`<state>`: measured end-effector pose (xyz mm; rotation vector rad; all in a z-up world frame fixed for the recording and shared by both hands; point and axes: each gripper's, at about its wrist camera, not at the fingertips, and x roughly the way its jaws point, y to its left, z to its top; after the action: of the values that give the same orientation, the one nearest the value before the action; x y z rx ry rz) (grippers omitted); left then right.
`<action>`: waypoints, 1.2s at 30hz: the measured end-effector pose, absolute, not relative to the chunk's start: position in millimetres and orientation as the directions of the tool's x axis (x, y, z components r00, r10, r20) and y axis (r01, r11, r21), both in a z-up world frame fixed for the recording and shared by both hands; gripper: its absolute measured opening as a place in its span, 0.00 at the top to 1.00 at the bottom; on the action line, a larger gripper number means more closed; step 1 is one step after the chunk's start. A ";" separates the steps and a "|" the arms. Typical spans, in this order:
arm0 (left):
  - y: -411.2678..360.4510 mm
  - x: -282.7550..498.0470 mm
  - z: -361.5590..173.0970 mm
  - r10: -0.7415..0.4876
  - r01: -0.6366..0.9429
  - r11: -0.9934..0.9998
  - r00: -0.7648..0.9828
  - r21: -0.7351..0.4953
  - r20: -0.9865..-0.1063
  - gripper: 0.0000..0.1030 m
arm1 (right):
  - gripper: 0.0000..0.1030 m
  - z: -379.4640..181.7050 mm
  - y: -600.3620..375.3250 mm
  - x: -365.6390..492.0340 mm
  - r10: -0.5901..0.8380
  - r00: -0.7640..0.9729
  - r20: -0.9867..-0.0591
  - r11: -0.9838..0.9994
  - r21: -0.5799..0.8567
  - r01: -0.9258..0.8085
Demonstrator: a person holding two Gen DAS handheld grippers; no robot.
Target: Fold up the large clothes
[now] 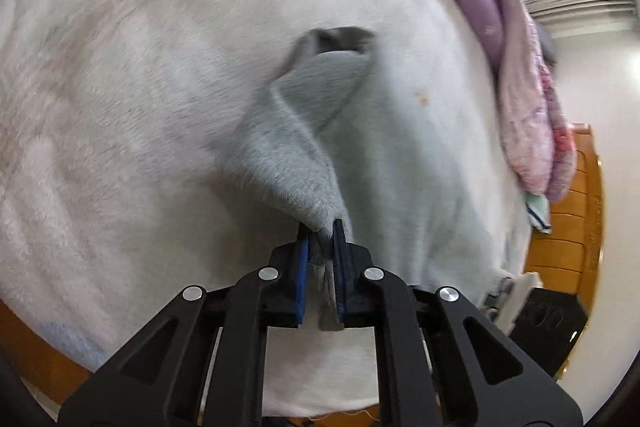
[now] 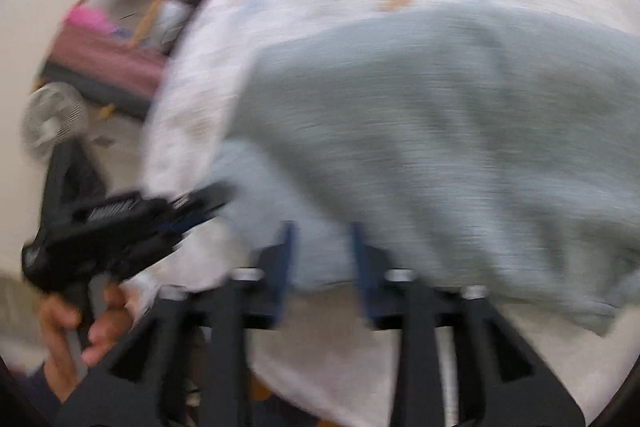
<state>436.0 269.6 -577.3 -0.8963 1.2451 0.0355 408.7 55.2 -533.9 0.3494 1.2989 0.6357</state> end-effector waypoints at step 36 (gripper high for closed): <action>222.4 486.9 -462.9 -0.504 -0.232 0.684 0.536 -0.692 -0.678 0.53 | 0.94 -509.5 -93.7 431.1 0.704 0.533 -0.469 0.415 0.881 0.226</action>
<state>486.9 222.4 -462.9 -0.8372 1.0221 -0.1863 431.1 -93.7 -509.5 1.1403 1.0055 0.3744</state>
